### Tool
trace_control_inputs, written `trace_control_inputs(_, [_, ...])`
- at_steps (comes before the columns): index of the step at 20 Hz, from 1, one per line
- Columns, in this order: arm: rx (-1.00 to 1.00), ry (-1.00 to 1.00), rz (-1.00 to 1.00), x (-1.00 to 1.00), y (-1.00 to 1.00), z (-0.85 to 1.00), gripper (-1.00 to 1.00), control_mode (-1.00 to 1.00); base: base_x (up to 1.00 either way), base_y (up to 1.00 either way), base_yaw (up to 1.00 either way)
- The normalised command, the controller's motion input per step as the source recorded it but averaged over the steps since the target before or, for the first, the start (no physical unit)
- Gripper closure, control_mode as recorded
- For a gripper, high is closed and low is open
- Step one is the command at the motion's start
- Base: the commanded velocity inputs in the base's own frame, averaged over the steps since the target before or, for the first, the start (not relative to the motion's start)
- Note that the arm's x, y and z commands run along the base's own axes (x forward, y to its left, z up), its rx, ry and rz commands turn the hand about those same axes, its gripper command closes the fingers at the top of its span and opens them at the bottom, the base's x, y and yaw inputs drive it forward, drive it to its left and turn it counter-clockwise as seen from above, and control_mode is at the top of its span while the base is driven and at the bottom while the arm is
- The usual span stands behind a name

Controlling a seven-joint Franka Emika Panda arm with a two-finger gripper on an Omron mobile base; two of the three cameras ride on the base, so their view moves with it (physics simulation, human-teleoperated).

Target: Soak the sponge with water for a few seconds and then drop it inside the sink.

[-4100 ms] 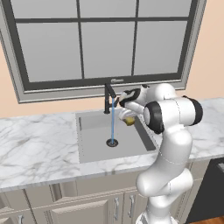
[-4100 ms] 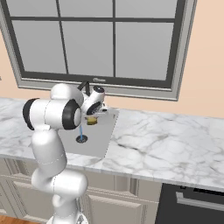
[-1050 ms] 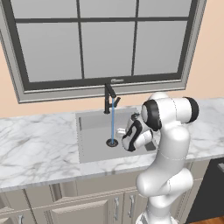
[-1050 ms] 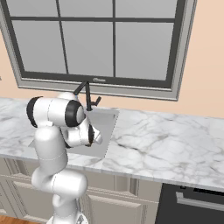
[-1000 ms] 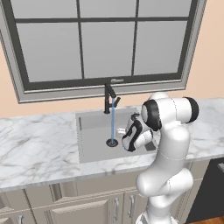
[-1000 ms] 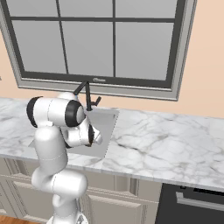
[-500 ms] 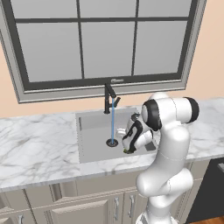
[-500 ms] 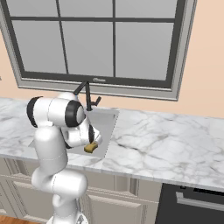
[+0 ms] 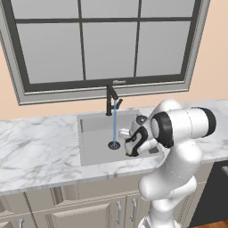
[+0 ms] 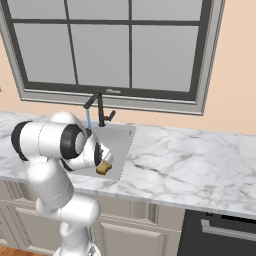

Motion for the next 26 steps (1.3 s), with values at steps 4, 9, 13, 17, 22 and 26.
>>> trace_control_inputs(4, [0.00, 0.00, 0.00, 0.02, -0.04, 0.57, -1.00, -1.00, 0.00, 0.00, 0.00])
trace_control_inputs(9, [0.00, 0.03, 0.00, 0.17, -0.08, 0.61, -1.00, -1.00, 0.00, 0.00, 0.00])
trace_control_inputs(13, [0.00, 0.01, 0.00, 0.00, -0.22, 0.47, -1.00, -1.00, 0.00, 0.00, 0.00])
trace_control_inputs(17, [0.00, 0.00, 0.01, 0.00, -0.23, 0.36, -1.00, -1.00, 0.00, 0.00, 0.00])
trace_control_inputs(22, [0.00, 0.00, 0.00, 0.00, -0.22, 0.50, -1.00, -1.00, 0.00, 0.00, 0.00])
trace_control_inputs(26, [0.00, 0.00, 0.00, -0.06, -0.23, 0.54, -1.00, -1.00, 0.00, 0.00, 0.00])
